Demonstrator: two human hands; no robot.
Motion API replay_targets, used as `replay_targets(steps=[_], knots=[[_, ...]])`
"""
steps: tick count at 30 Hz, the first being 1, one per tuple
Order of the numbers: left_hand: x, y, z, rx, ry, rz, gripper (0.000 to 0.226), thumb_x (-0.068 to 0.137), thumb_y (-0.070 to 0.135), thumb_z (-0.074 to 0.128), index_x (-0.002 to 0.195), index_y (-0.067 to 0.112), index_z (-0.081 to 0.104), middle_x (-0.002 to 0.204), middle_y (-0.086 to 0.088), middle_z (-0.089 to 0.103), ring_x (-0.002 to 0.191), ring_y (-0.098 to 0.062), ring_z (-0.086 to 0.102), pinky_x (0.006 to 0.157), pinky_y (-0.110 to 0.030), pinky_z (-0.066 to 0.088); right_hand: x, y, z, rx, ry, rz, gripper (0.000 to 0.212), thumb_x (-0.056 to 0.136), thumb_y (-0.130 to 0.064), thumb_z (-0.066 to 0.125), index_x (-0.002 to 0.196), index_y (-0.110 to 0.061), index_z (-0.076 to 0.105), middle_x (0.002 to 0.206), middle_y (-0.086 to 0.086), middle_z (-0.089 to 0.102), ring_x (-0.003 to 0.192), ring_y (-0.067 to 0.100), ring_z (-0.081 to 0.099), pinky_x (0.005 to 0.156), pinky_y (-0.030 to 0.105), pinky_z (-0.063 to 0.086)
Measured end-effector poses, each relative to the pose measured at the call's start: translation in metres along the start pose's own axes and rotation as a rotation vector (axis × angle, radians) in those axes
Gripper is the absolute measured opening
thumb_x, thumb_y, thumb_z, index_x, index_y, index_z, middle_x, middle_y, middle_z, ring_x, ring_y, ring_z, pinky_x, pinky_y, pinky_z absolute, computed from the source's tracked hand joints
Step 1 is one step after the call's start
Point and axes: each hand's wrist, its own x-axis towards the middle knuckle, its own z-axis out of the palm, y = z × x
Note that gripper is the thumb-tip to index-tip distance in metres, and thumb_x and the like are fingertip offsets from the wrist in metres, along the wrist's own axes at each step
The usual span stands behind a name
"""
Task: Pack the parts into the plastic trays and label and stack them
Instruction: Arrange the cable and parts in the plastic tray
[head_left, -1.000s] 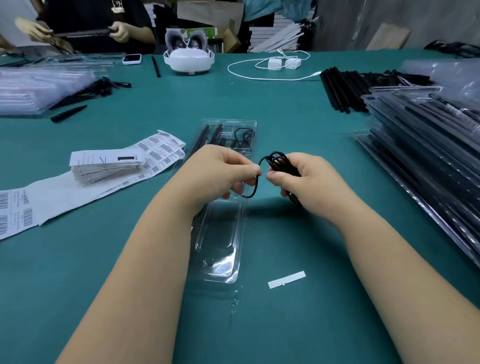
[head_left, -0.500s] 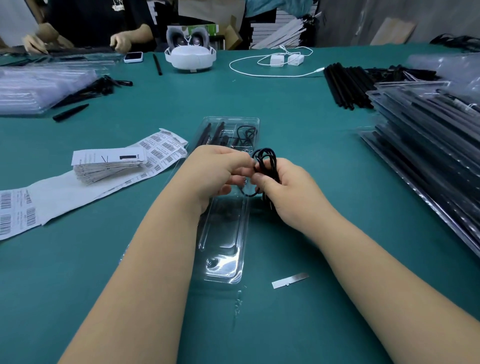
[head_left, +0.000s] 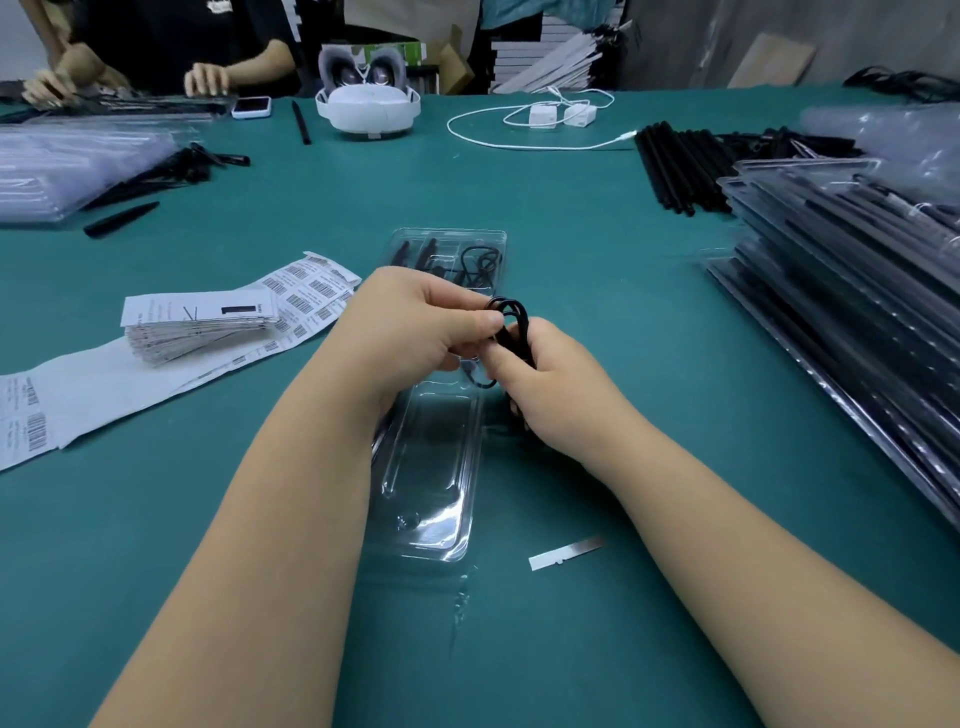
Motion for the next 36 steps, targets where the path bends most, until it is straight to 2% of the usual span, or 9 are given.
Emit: replay_targets(steps=[6, 9, 12, 16, 19, 26, 31, 34, 36], knots=[[-0.003, 0.005, 0.006, 0.024, -0.002, -0.055, 0.006, 0.079, 0.023, 0.074, 0.085, 0.024, 0.075, 0.066, 0.011, 0.069, 0.057, 0.001, 0.059, 0.052, -0.013, 0.045, 0.007, 0.002, 0.002, 0.276, 0.054, 0.090, 0.021, 0.090, -0.018, 0.059, 0.070, -0.021, 0.053, 0.050, -0.014, 0.048, 0.048, 0.006, 0.041, 0.051, 0.022, 0.036], [-0.005, 0.004, -0.005, 0.468, -0.081, -0.160, 0.081, 0.063, 0.069, 0.070, 0.131, 0.029, 0.052, 0.119, 0.009, 0.060, 0.104, -0.007, 0.057, 0.085, -0.026, 0.045, 0.008, 0.002, -0.001, 0.350, 0.089, 0.188, 0.027, 0.090, -0.031, 0.060, 0.069, -0.019, 0.048, 0.051, -0.010, 0.044, 0.047, 0.010, 0.039, 0.049, 0.025, 0.035], [-0.017, 0.009, -0.001, 0.823, -0.270, -0.304, 0.137, 0.029, 0.097, 0.046, 0.149, 0.038, 0.013, 0.157, 0.006, 0.016, 0.142, -0.021, 0.023, 0.111, -0.045, 0.027, 0.008, 0.000, -0.003, 0.373, 0.134, 0.240, 0.037, 0.087, -0.041, 0.062, 0.062, -0.017, 0.047, 0.043, -0.012, 0.045, 0.036, 0.006, 0.041, 0.038, 0.015, 0.033], [-0.018, 0.007, 0.017, 0.962, -0.427, -0.364, 0.131, 0.038, 0.097, 0.041, 0.146, 0.044, -0.010, 0.158, 0.011, -0.015, 0.145, -0.031, -0.014, 0.112, -0.063, 0.011, 0.009, -0.002, -0.002, 0.553, 0.211, 0.347, 0.035, 0.091, -0.033, 0.057, 0.060, -0.018, 0.049, 0.060, -0.004, 0.051, 0.050, 0.012, 0.045, 0.057, 0.027, 0.041], [-0.018, 0.001, 0.018, 1.055, -0.470, -0.362, 0.114, 0.058, 0.081, 0.049, 0.143, 0.046, -0.019, 0.155, 0.012, -0.024, 0.143, -0.031, -0.021, 0.111, -0.065, 0.010, 0.007, -0.001, 0.000, 0.456, 0.256, 0.329, 0.041, 0.088, -0.029, 0.053, 0.048, -0.020, 0.046, 0.061, -0.002, 0.044, 0.057, 0.015, 0.042, 0.064, 0.028, 0.034], [-0.015, 0.006, 0.015, 1.037, -0.449, -0.327, 0.098, 0.071, 0.070, 0.047, 0.147, 0.043, -0.008, 0.158, 0.012, -0.013, 0.146, -0.031, -0.007, 0.110, -0.054, 0.015, 0.009, -0.001, -0.012, 0.063, 0.235, 0.226, 0.032, 0.086, -0.025, 0.048, 0.055, -0.020, 0.050, 0.037, -0.013, 0.041, 0.052, 0.016, 0.040, 0.054, 0.028, 0.033], [-0.014, 0.011, 0.013, 0.994, -0.381, -0.254, 0.094, 0.069, 0.067, 0.051, 0.148, 0.028, 0.016, 0.155, 0.001, 0.021, 0.138, -0.028, 0.027, 0.102, -0.041, 0.033, 0.010, 0.004, -0.018, 0.118, 0.100, 0.329, 0.020, 0.086, -0.026, 0.051, 0.069, -0.015, 0.054, 0.060, 0.006, 0.048, 0.049, 0.022, 0.040, 0.037, 0.020, 0.028], [-0.016, 0.013, 0.014, 0.964, -0.321, -0.200, 0.083, 0.070, 0.061, 0.054, 0.139, 0.020, 0.032, 0.125, 0.000, 0.048, 0.107, -0.019, 0.046, 0.081, -0.033, 0.039, 0.006, 0.003, -0.026, 0.020, -0.093, 0.332, 0.024, 0.087, -0.028, 0.055, 0.068, -0.015, 0.056, 0.051, 0.001, 0.056, 0.041, 0.018, 0.046, 0.035, 0.017, 0.029], [-0.016, 0.013, 0.014, 0.942, -0.283, -0.176, 0.077, 0.066, 0.062, 0.056, 0.129, 0.021, 0.042, 0.095, 0.009, 0.049, 0.090, -0.013, 0.049, 0.070, -0.032, 0.042, 0.004, 0.002, -0.031, -0.026, -0.195, 0.347, 0.027, 0.089, -0.031, 0.056, 0.069, -0.014, 0.060, 0.047, -0.002, 0.058, 0.034, 0.010, 0.045, 0.033, 0.014, 0.027]])
